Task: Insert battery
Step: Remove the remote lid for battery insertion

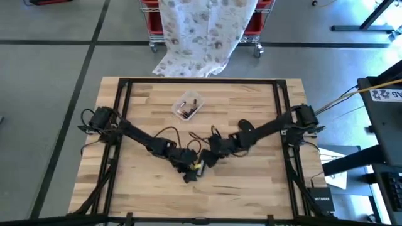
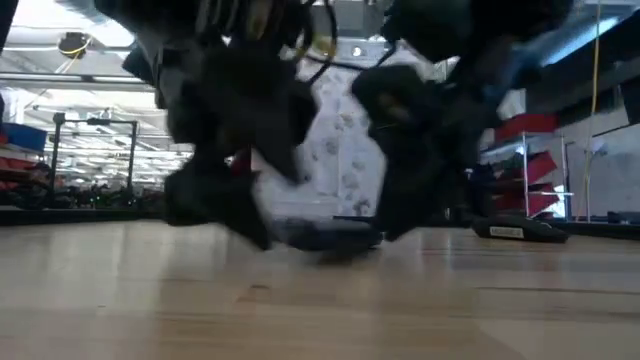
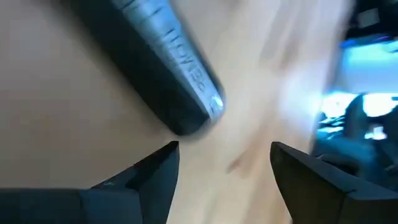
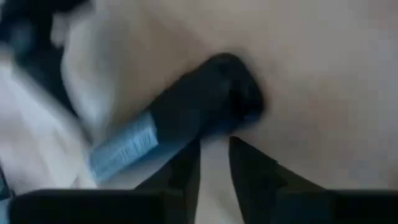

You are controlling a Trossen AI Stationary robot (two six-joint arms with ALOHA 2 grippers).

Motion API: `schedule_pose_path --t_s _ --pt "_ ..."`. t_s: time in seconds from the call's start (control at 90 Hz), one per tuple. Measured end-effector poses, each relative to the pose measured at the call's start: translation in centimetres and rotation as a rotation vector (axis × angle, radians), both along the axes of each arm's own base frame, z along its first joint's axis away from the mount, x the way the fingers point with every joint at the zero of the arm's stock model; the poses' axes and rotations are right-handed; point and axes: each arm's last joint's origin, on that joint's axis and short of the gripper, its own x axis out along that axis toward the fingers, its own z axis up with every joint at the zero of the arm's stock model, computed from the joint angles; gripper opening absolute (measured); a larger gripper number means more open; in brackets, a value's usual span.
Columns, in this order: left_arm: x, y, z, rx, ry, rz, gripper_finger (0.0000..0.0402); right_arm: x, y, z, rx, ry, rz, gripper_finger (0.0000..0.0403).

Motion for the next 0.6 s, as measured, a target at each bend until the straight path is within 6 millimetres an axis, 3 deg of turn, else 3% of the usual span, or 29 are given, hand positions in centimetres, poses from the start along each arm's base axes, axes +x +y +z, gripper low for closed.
schedule_pose_path --t_s 0.067,0.178,0.278,0.322,0.389,0.5,0.6 --pt "0.6 -0.5 0.3 -0.009 -0.071 0.018 0.0233 1.3 -1.1 0.3 -0.018 -0.024 0.047 0.0025" --pt "0.0 -0.2 0.2 0.003 -0.003 0.011 0.0233 3.0 -2.6 1.2 -0.128 -0.093 0.091 0.0003" --pt "-0.7 -0.3 1.6 0.034 0.003 -0.003 0.0233 3.7 -2.7 4.7 -0.214 -0.196 0.099 0.0006" --pt "-1.1 -0.3 2.4 0.057 -0.009 -0.007 0.0233 3.7 -2.3 6.4 -0.226 -0.236 0.124 0.0006" --pt "-1.8 -0.4 3.7 0.103 -0.033 -0.014 0.0233 3.3 -1.4 7.5 -0.251 -0.245 0.185 0.0007" --pt "-3.1 -0.5 5.6 0.247 -0.062 -0.037 0.0233 2.4 0.8 8.2 -0.273 -0.259 0.296 0.0007" --pt "-4.2 -0.2 6.3 0.495 -0.097 -0.154 0.0233 1.4 3.6 8.5 -0.283 -0.247 0.365 0.0007"
